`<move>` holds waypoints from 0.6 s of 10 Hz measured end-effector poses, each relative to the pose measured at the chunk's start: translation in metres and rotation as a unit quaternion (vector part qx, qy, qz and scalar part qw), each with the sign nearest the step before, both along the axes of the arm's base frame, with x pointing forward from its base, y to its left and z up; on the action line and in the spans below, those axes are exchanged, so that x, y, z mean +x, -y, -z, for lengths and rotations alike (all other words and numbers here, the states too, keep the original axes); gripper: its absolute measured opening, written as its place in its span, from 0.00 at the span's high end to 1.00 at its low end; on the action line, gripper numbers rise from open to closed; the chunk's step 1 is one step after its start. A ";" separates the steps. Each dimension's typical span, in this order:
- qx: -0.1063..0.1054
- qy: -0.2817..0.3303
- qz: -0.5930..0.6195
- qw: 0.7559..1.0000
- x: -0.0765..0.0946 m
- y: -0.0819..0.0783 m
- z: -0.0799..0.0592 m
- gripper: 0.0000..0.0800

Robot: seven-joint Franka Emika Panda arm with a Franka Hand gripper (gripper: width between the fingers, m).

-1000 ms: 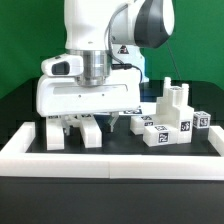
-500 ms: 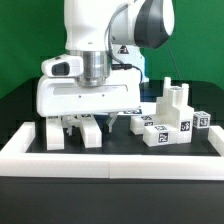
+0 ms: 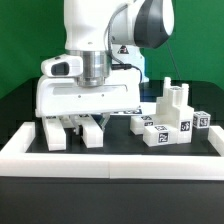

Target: Assemble chair

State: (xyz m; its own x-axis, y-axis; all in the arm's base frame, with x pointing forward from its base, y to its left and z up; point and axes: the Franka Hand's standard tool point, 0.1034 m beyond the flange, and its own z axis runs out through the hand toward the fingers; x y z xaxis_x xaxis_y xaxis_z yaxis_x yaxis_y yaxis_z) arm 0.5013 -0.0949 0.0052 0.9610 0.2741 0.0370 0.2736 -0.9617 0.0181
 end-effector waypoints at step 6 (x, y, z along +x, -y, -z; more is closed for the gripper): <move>0.006 0.008 0.038 0.999 0.005 -0.004 -0.016 0.64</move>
Offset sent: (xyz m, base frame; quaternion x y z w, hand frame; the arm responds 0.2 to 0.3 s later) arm 0.0000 0.0000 0.0000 0.0000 0.0000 0.0000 1.0000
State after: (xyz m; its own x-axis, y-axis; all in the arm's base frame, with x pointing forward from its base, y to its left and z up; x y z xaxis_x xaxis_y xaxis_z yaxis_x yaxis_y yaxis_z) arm 0.5064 -0.0911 0.0215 0.9782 0.1997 0.0563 0.1995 -0.9799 0.0096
